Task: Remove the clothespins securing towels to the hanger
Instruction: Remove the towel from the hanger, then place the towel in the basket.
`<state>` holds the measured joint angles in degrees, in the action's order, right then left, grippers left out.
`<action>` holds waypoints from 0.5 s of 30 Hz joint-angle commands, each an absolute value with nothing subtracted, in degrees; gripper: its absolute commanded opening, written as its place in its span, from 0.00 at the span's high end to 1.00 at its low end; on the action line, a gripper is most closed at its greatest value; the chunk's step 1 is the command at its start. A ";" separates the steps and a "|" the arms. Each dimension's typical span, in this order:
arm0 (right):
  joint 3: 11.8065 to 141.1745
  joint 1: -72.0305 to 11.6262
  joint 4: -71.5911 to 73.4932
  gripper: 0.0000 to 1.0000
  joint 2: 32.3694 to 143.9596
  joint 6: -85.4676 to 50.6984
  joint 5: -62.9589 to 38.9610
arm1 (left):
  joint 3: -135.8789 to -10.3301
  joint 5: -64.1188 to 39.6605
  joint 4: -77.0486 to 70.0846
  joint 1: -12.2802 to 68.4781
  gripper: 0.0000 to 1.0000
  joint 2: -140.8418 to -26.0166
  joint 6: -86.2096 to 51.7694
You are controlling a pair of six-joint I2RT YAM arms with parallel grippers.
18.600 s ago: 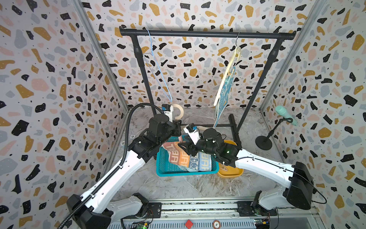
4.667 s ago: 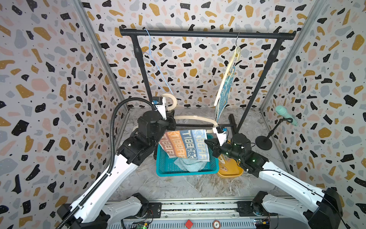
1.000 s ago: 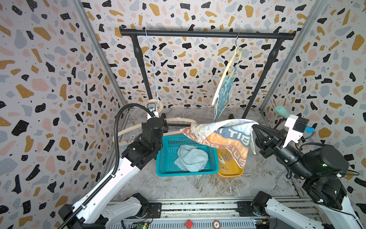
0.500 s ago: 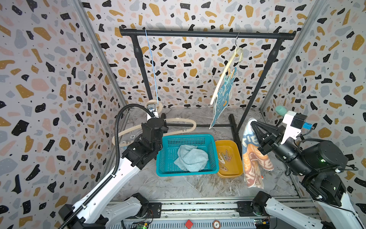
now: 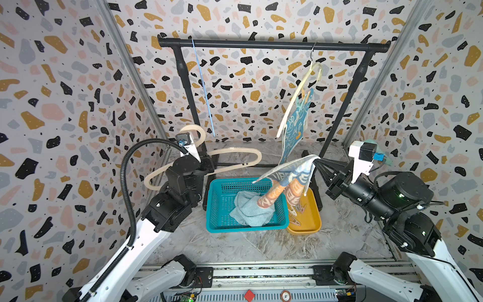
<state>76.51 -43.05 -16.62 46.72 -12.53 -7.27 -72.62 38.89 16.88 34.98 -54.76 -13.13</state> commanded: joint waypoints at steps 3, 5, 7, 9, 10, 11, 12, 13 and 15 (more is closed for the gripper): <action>76.84 -43.07 -11.44 1.00 48.63 -13.48 -11.32 | -75.69 38.14 17.70 34.63 1.00 -53.08 -13.28; 76.41 -43.07 -10.12 1.00 49.59 -13.79 -12.40 | -76.10 38.32 18.11 34.63 1.00 -52.55 -13.16; 76.14 -43.11 -8.80 1.00 50.80 -14.09 -13.48 | -76.79 38.32 18.74 34.63 1.00 -52.13 -12.90; 75.79 -43.07 -7.53 1.00 51.81 -14.33 -14.49 | -77.32 38.17 19.43 34.63 1.00 -51.82 -12.73; 75.68 -43.07 -7.01 1.00 52.30 -14.50 -14.95 | -77.55 38.14 19.75 34.64 1.00 -51.65 -12.61; 75.67 -43.09 -6.52 1.00 52.86 -14.73 -15.41 | -77.77 38.14 20.09 34.69 1.00 -51.48 -12.53; 75.63 -43.07 -6.13 1.00 53.44 -14.84 -15.96 | -77.72 38.14 20.36 34.63 1.00 -51.17 -12.40; 75.71 -43.08 -5.78 1.00 53.88 -14.88 -16.24 | -77.73 38.08 20.37 34.63 1.00 -50.79 -12.32; 75.68 -43.11 -5.00 1.00 54.60 -15.19 -16.69 | -77.73 38.13 20.52 34.63 1.00 -49.97 -12.22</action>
<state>75.40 -43.03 -9.52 54.68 -14.17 -14.68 -75.96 38.13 21.21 34.98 -51.37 -12.97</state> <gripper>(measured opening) 0.045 0.173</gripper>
